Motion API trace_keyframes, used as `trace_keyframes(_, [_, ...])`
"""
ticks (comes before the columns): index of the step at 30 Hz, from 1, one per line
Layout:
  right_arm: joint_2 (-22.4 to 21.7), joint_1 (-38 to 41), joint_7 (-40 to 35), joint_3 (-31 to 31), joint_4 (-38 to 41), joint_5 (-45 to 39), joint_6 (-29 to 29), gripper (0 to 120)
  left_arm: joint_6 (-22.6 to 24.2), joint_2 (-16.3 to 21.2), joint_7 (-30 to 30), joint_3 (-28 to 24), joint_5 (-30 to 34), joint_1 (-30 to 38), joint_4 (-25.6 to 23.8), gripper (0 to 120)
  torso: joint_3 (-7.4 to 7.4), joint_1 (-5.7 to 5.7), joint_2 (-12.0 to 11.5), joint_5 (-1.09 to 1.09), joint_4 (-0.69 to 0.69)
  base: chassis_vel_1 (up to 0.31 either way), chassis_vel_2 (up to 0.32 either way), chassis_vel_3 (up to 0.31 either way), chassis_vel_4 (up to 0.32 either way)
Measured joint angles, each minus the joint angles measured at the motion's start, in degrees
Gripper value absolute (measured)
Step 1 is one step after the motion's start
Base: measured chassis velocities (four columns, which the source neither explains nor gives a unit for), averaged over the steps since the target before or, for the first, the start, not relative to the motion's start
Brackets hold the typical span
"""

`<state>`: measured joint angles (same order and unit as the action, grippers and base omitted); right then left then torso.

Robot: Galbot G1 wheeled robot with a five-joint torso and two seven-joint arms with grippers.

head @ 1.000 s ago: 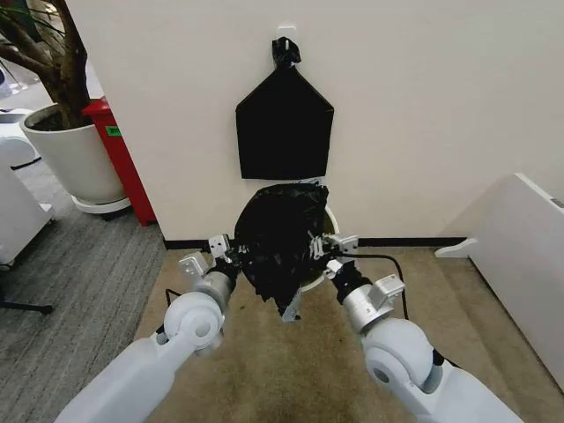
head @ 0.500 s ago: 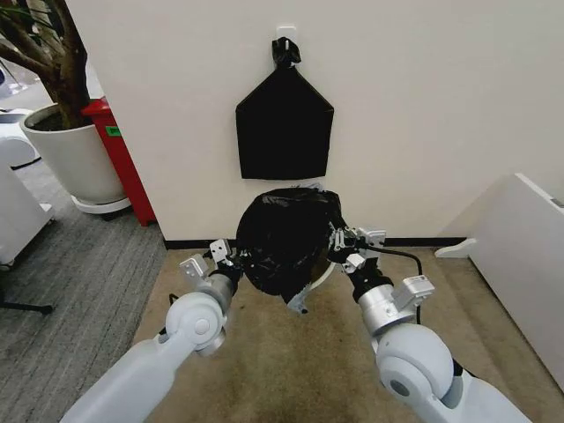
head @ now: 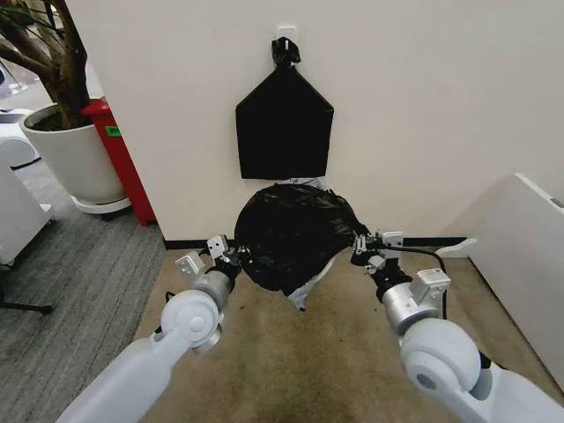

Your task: Place the garbage bag over the trash bin.

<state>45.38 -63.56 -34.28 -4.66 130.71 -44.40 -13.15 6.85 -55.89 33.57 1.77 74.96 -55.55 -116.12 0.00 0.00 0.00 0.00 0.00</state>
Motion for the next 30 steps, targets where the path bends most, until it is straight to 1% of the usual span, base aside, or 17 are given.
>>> trace_keyframes(4, [-0.95,0.96,1.09,-0.27,-2.60,-1.35,-1.99,0,0.00,0.52,-2.46,1.25,0.06,-1.67,-1.01,0,0.00,0.00,0.00,0.01,0.00,0.000,0.000,0.000,0.000])
trace_keyframes(12, [-2.27,1.64,4.46,-0.98,-5.12,-3.50,-3.31,0,-0.02,0.70,-4.25,2.01,0.18,-3.07,-2.01,0,0.00,0.00,0.00,0.00,0.00,0.000,0.000,0.000,0.000])
trace_keyframes(14, [-2.49,1.52,6.30,-1.31,-5.95,-3.57,-3.00,0,-0.02,0.67,-4.49,2.10,0.42,-3.20,-2.14,0,0.00,0.00,0.00,-0.01,0.00,0.000,0.000,0.000,0.000])
trace_keyframes(17, [-2.62,1.30,10.66,-1.41,-8.12,-1.92,-0.76,0,-0.02,0.49,-4.57,2.17,1.09,-3.25,-2.29,0,0.00,0.00,0.00,0.00,0.00,0.000,0.000,0.000,0.000])
trace_keyframes(20, [-2.38,1.32,12.21,-1.29,-9.17,-0.52,0.40,0,0.02,0.35,-4.56,2.17,1.44,-3.24,-2.34,0,0.00,0.00,0.00,-0.01,0.00,0.000,0.000,0.000,0.000])
trace_keyframes(22, [-2.06,1.38,12.60,-1.13,-9.60,0.05,0.85,3,0.06,0.26,-4.38,2.17,1.68,-3.21,-2.38,0,0.00,0.00,0.00,0.00,0.00,0.000,0.000,0.000,0.000])
trace_keyframes(23, [-1.90,1.38,12.61,-1.08,-9.72,0.27,1.15,8,0.08,0.21,-4.02,2.16,1.94,-3.15,-2.38,0,0.00,0.00,0.00,0.00,0.00,0.000,0.000,0.000,0.000])
trace_keyframes(25, [-1.82,1.21,12.60,-1.06,-9.77,0.51,1.60,14,0.09,0.12,-3.44,2.16,2.49,-3.01,-2.38,0,0.00,0.00,0.00,-0.01,0.01,0.000,0.000,0.000,0.000])
trace_keyframes(26, [-1.81,0.55,12.59,-1.25,-9.81,1.22,2.28,23,0.12,-0.16,-2.33,2.28,3.85,-2.62,-2.09,0,0.00,0.00,0.00,0.00,0.01,0.000,0.000,0.000,0.000])
trace_keyframes(28, [-1.81,0.49,12.58,-1.28,-9.81,1.26,2.33,23,0.12,-0.16,-2.33,2.28,3.85,-2.62,-2.09,0,0.00,0.00,0.00,0.00,0.01,0.000,0.000,0.000,0.000])
trace_keyframes(30, [-1.86,-0.93,12.46,-2.32,-9.76,1.66,3.38,34,0.00,-0.69,-0.13,2.75,5.93,-1.73,-0.76,0,0.00,0.00,0.00,-0.01,-0.01,0.000,0.000,0.000,0.000])
